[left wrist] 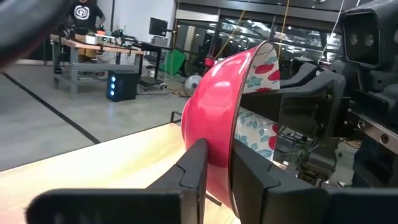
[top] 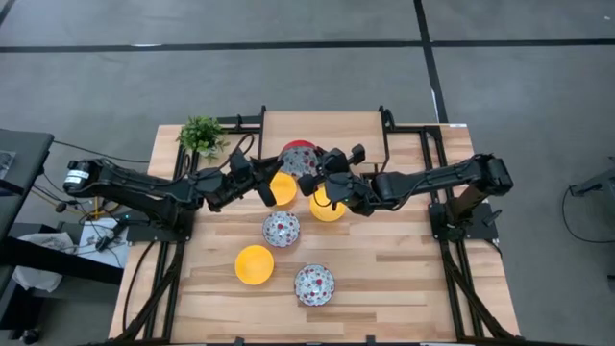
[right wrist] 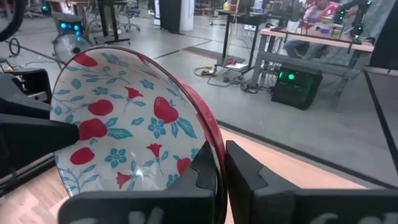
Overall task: Pick & Place Mini bowls
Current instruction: Put the top right white patterned bowl on the shelf
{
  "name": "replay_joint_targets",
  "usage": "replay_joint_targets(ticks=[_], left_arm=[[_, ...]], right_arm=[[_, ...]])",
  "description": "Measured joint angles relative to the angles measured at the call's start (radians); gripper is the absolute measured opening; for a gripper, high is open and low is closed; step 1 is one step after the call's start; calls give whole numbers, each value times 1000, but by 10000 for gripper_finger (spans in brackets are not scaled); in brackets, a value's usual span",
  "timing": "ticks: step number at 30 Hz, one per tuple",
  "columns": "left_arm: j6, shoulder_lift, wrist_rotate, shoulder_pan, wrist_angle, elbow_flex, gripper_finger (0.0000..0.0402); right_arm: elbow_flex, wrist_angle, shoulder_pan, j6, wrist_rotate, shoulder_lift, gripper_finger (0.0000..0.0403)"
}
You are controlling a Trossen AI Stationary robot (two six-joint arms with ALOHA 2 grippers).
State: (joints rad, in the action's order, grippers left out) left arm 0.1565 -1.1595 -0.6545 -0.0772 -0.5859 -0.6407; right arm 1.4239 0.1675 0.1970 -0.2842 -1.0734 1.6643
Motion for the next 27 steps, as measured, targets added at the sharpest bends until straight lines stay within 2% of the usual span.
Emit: replay_joint_targets(ticks=[7,23,27], left_arm=[[2,-1,-34,3,9,2,27],[5,0,-31,8,1,1,26],[6,-1,-36,14,2,1,21]], right_arm=[[17,-40,0,27,-20,27,2],[29,-36,0,33,-5,26,4],[30,-40,0,28,-2,26,16]])
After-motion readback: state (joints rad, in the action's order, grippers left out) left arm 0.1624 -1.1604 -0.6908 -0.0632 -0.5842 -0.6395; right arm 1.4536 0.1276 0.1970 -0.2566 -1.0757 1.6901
